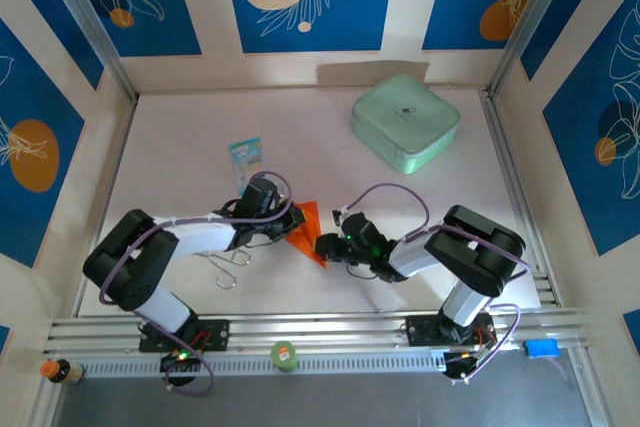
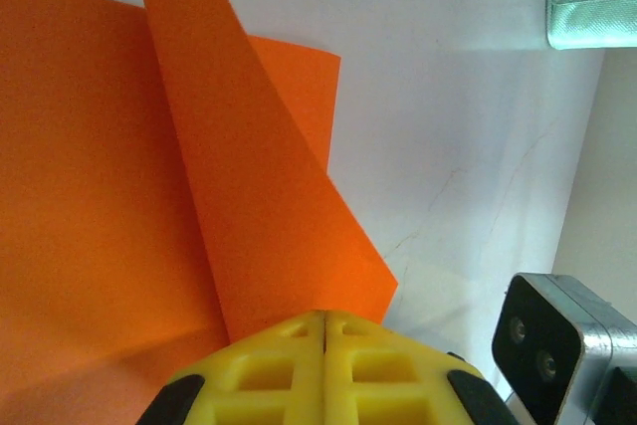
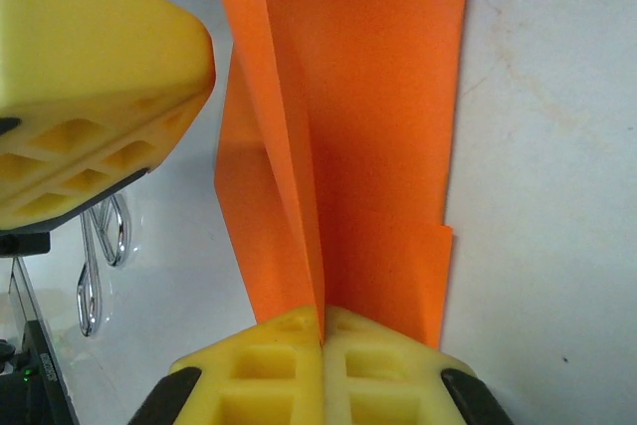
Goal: Fold a paper plane with a square sheet of paper (pick it up from the middle)
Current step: Fourth fold the wing at the center of the table.
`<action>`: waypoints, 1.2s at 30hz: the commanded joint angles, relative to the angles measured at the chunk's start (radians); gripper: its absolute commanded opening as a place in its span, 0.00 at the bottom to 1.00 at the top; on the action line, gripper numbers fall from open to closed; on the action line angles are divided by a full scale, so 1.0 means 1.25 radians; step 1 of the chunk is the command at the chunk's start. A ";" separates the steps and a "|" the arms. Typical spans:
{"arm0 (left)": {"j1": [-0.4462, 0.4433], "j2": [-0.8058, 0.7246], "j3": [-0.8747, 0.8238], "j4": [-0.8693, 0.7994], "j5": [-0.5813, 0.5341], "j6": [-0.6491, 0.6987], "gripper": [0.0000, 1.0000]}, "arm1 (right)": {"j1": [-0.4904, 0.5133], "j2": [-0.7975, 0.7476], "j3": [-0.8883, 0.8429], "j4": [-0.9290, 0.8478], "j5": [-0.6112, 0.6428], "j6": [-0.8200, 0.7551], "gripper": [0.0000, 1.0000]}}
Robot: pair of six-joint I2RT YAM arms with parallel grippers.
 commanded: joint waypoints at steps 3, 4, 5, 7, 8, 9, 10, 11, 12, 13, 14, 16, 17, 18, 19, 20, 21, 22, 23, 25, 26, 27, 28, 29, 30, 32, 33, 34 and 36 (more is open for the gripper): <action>-0.008 0.033 0.001 0.037 0.029 0.001 0.01 | -0.003 0.022 -0.011 -0.065 -0.005 0.032 0.04; -0.008 0.036 0.003 0.033 0.026 0.000 0.01 | -0.004 0.022 -0.013 -0.061 -0.003 0.034 0.04; -0.008 0.038 0.004 0.032 0.024 0.001 0.01 | -0.005 0.020 -0.016 -0.061 -0.001 0.036 0.04; -0.007 0.048 0.010 0.028 0.027 0.004 0.01 | -0.003 0.014 -0.022 -0.057 0.005 0.038 0.04; -0.007 0.054 0.014 0.029 0.030 0.005 0.02 | -0.003 0.012 -0.025 -0.054 0.007 0.039 0.04; -0.008 0.061 0.016 0.034 0.038 0.005 0.02 | -0.004 0.011 -0.027 -0.052 0.009 0.041 0.04; -0.008 0.067 0.018 0.040 0.043 0.005 0.02 | -0.003 0.010 -0.031 -0.050 0.013 0.043 0.04; -0.009 0.070 0.018 0.044 0.044 0.005 0.02 | -0.003 0.008 -0.032 -0.048 0.014 0.044 0.04; -0.009 0.075 0.020 0.045 0.047 0.005 0.02 | -0.003 0.008 -0.035 -0.046 0.014 0.044 0.04; -0.009 0.078 0.021 0.047 0.050 0.007 0.02 | -0.002 0.006 -0.035 -0.046 0.014 0.044 0.05; -0.009 0.080 0.024 0.047 0.053 0.010 0.02 | -0.003 0.004 -0.035 -0.049 0.014 0.044 0.06; -0.009 0.085 0.030 0.039 0.054 0.014 0.02 | -0.003 -0.002 -0.033 -0.056 0.014 0.045 0.08; -0.009 0.086 0.032 0.036 0.053 0.016 0.02 | -0.003 -0.005 -0.030 -0.063 0.016 0.045 0.08; -0.009 0.088 0.033 0.033 0.052 0.019 0.02 | -0.002 -0.006 -0.028 -0.071 0.016 0.043 0.08; -0.009 0.090 0.035 0.028 0.052 0.021 0.02 | -0.003 -0.007 -0.026 -0.075 0.016 0.044 0.08; -0.009 0.094 0.039 0.024 0.053 0.024 0.02 | -0.002 -0.008 -0.026 -0.079 0.016 0.045 0.09; -0.009 0.096 0.041 0.021 0.053 0.025 0.02 | -0.003 -0.007 -0.025 -0.081 0.014 0.046 0.09; -0.009 0.097 0.043 0.017 0.053 0.025 0.02 | -0.004 -0.008 -0.024 -0.083 0.013 0.046 0.08; -0.009 0.097 0.043 0.013 0.051 0.026 0.02 | -0.004 -0.008 -0.023 -0.086 0.011 0.047 0.08; -0.009 0.097 0.044 0.005 0.047 0.029 0.02 | -0.006 -0.009 -0.019 -0.097 0.009 0.047 0.05; -0.009 0.097 0.046 0.002 0.046 0.032 0.02 | -0.006 -0.011 -0.019 -0.101 0.009 0.049 0.04; -0.009 0.100 0.050 -0.003 0.046 0.033 0.02 | -0.007 -0.012 -0.019 -0.104 0.009 0.052 0.04; -0.009 0.100 0.053 -0.008 0.045 0.035 0.02 | -0.009 -0.012 -0.019 -0.107 0.007 0.055 0.03; -0.009 0.102 0.055 -0.012 0.044 0.038 0.02 | -0.013 -0.011 -0.017 -0.110 0.000 0.060 0.03; -0.009 0.102 0.055 -0.012 0.043 0.040 0.02 | -0.018 -0.010 -0.013 -0.117 -0.011 0.064 0.03; -0.009 0.103 0.057 -0.014 0.039 0.042 0.02 | -0.027 -0.005 -0.002 -0.135 -0.034 0.066 0.03; -0.009 0.103 0.057 -0.014 0.039 0.043 0.02 | -0.030 -0.002 0.001 -0.141 -0.042 0.071 0.03; -0.009 0.105 0.058 -0.016 0.037 0.044 0.03 | -0.034 -0.001 0.004 -0.145 -0.051 0.077 0.03; -0.009 0.110 0.062 -0.019 0.037 0.046 0.03 | -0.039 0.002 0.005 -0.146 -0.062 0.083 0.03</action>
